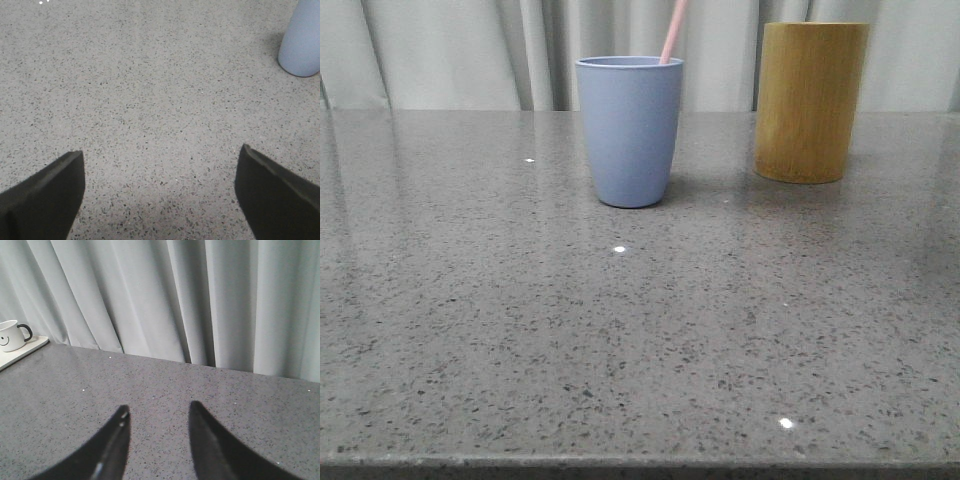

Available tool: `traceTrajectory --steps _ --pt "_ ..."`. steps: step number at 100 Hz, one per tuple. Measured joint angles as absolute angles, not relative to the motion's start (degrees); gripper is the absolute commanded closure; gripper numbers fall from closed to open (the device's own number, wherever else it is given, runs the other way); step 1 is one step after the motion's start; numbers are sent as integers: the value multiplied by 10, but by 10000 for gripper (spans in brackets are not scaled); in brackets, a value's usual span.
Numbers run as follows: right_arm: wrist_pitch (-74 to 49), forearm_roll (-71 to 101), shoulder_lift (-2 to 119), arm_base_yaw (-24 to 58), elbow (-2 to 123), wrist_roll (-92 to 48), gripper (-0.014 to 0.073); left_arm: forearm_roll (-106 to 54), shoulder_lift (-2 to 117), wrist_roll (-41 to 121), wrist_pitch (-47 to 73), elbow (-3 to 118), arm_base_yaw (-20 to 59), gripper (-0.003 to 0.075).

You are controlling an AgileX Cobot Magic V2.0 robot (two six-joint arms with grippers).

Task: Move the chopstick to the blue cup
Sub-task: 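Carry the chopstick over the blue cup and lower it inside, then open the right gripper to release the chopstick and withdraw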

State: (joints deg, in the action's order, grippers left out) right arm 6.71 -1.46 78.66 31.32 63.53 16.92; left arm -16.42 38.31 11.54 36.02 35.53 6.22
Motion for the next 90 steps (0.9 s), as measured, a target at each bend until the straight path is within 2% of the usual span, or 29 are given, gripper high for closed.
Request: traceTrajectory --steps 6,31,53,71,90 --pt "67 -15 787 313 635 169 85 -164 383 115 360 355 62 131" --pt "67 -15 774 298 635 170 86 -164 383 115 360 355 62 131" --pt "32 -18 687 224 635 161 86 -164 383 115 360 355 62 131" --pt "-57 -60 602 172 627 152 86 -164 383 115 360 355 62 131" --pt "-206 -116 506 161 588 150 86 -164 383 115 360 355 62 131"
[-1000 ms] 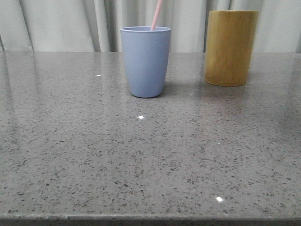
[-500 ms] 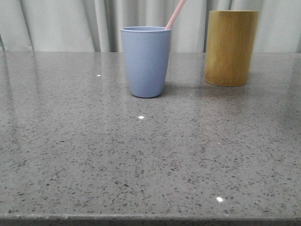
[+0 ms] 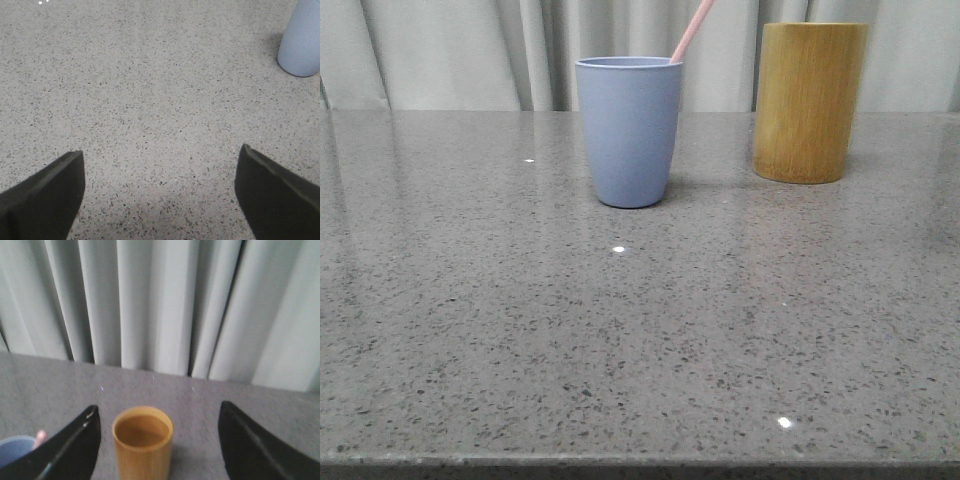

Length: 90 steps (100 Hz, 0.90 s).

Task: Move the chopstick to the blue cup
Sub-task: 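Open the right gripper to release the chopstick and withdraw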

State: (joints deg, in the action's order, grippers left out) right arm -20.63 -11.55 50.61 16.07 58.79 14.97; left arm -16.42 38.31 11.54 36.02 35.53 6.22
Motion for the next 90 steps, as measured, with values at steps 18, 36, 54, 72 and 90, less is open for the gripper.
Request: traceTrajectory --steps 18,36,54,72,90 --pt "-308 -138 409 161 510 148 86 -164 383 115 360 355 62 131" --pt "-366 -143 302 161 428 153 86 -164 383 115 360 355 61 131" --pt "-377 -143 223 161 366 167 86 -164 383 115 360 355 61 131" --pt "-382 -143 196 161 344 168 86 -164 383 115 360 355 61 131" --pt "-382 -143 194 161 343 171 166 -164 383 115 360 355 61 188"
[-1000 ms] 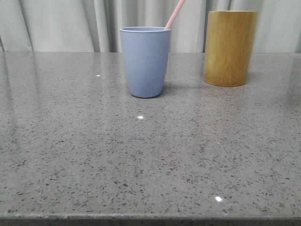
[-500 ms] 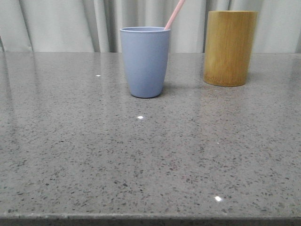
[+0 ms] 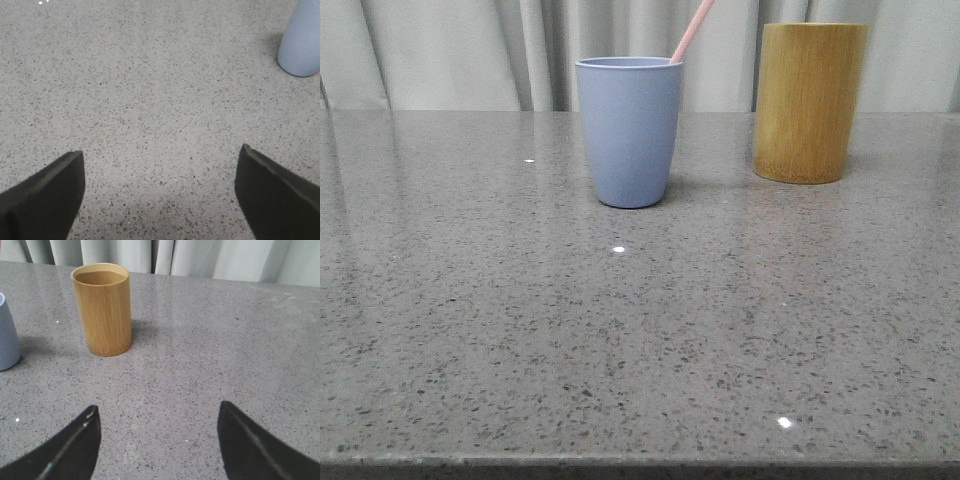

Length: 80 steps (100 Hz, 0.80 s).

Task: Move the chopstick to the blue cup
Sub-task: 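Open the right gripper to release the chopstick and withdraw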

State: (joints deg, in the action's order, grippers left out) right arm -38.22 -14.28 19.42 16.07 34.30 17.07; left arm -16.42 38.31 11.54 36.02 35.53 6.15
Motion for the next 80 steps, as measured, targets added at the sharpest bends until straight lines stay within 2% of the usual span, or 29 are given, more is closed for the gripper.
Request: traceTrajectory --steps 9,21,26,34,80 --pt "-382 -143 194 161 343 171 308 -164 383 115 360 355 61 290" --pt "-382 -143 194 161 343 171 580 -164 383 115 360 355 61 506" --pt "-384 -143 194 161 343 171 668 -164 383 115 360 355 61 597" --pt "-388 -143 194 161 343 172 660 -164 383 115 360 355 61 737" --pt "-411 -143 194 161 343 172 662 -164 383 115 359 355 61 739"
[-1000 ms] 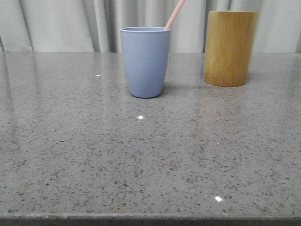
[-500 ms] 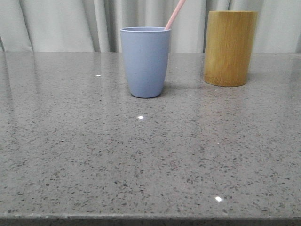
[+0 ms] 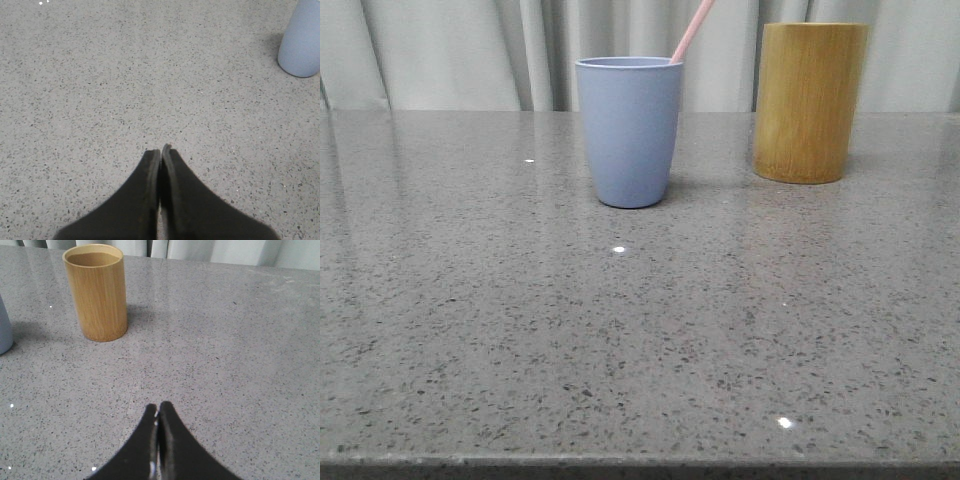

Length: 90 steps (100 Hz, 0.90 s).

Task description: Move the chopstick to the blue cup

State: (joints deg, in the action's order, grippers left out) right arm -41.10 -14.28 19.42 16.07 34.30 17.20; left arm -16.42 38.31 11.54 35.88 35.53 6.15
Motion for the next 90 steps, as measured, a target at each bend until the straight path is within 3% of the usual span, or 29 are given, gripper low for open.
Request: traceTrajectory --steps 66,90 --pt "-412 -143 194 161 343 172 662 -164 380 115 352 346 61 739" --pt "-413 -143 194 161 343 172 662 -141 263 115 258 257 61 739"
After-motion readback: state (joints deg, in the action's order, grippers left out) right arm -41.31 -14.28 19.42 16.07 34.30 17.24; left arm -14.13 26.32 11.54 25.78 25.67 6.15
